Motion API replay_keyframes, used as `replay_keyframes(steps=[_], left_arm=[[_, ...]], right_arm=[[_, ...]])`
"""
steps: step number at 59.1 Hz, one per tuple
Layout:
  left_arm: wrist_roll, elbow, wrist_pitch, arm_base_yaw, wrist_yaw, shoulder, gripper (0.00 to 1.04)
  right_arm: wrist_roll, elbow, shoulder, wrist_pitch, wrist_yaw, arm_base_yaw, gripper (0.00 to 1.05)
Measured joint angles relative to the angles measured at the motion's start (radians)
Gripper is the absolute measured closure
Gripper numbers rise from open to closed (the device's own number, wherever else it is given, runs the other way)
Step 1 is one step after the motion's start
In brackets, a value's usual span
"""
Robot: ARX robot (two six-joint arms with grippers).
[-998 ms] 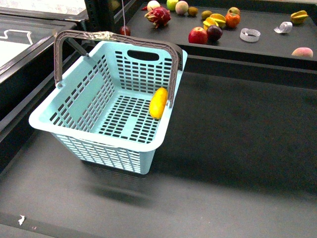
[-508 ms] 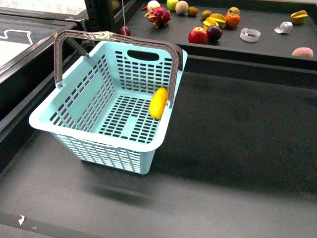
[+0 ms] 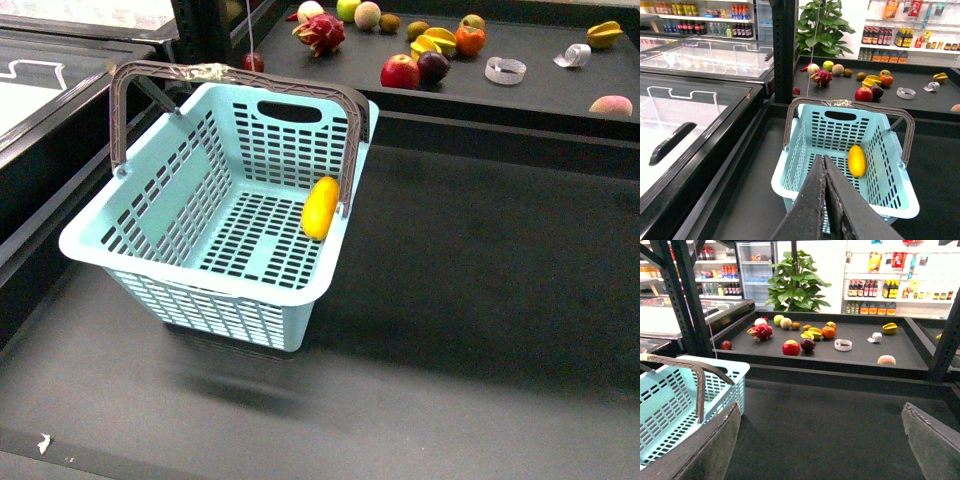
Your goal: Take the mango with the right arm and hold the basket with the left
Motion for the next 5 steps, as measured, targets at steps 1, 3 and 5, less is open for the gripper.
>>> replay_keyframes(steps=[1, 3, 5], left_arm=[[0.0, 0.0, 0.0, 0.0, 0.0, 0.0, 1.03], [0.0, 0.0, 0.0, 0.0, 0.0, 0.0, 1.03], [-0.001, 0.0, 0.0, 0.0, 0.0, 0.0, 1.02]], right_arm=[[0.0, 0.0, 0.0, 0.0, 0.0, 0.0, 0.08], [0.0, 0.0, 0.0, 0.0, 0.0, 0.0, 0.08], [0.0, 0.0, 0.0, 0.0, 0.0, 0.0, 0.08]])
